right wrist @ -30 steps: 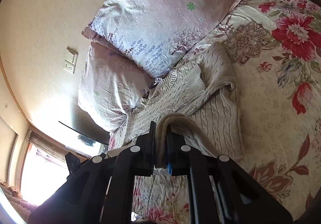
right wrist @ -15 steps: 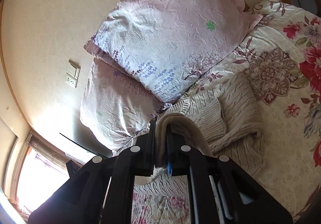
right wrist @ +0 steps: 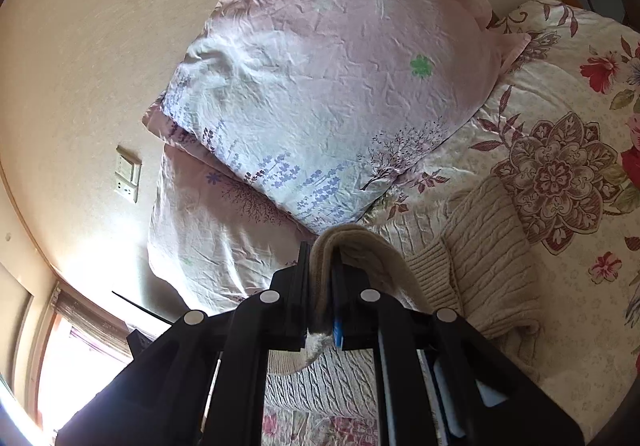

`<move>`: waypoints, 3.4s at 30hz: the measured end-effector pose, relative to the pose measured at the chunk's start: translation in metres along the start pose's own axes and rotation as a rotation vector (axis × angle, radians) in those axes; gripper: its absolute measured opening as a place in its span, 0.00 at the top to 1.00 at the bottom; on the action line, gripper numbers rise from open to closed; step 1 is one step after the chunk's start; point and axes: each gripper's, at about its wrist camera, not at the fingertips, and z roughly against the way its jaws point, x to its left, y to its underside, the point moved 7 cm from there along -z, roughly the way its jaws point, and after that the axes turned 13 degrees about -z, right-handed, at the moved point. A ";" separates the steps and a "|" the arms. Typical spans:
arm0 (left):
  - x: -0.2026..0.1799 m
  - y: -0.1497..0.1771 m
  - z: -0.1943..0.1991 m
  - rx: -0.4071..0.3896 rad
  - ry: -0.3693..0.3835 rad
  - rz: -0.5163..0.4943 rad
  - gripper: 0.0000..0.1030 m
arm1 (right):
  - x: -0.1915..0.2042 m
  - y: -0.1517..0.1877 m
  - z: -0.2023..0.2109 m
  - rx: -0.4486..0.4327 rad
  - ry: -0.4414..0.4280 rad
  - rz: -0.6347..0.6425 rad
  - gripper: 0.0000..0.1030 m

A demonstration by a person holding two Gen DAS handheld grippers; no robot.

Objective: Fold small clothes

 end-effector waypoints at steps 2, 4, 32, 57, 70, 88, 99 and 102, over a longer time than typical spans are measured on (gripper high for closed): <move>0.003 -0.004 -0.005 -0.004 0.000 0.014 0.93 | -0.002 -0.006 -0.008 -0.004 0.007 -0.012 0.91; 0.007 -0.005 -0.014 0.006 -0.009 0.019 0.93 | -0.009 -0.011 -0.018 -0.002 0.029 -0.030 0.91; 0.050 0.005 -0.107 0.131 -0.100 0.140 0.93 | -0.074 -0.040 -0.102 0.051 0.256 -0.120 0.91; 0.034 -0.009 -0.121 0.137 -0.064 0.128 0.44 | -0.063 -0.041 -0.123 0.026 0.417 -0.054 0.31; 0.001 0.000 -0.073 0.105 -0.002 -0.033 0.13 | -0.018 0.047 -0.129 0.195 0.454 0.339 0.22; -0.031 0.079 -0.128 0.322 -0.252 -0.356 0.02 | -0.056 0.081 -0.140 0.175 0.831 0.602 0.01; -0.027 0.089 -0.112 0.349 -0.232 -0.341 0.02 | -0.050 0.084 -0.137 0.166 0.861 0.593 0.01; -0.024 0.086 -0.093 0.293 -0.209 -0.288 0.02 | -0.050 0.087 -0.134 0.149 0.868 0.600 0.01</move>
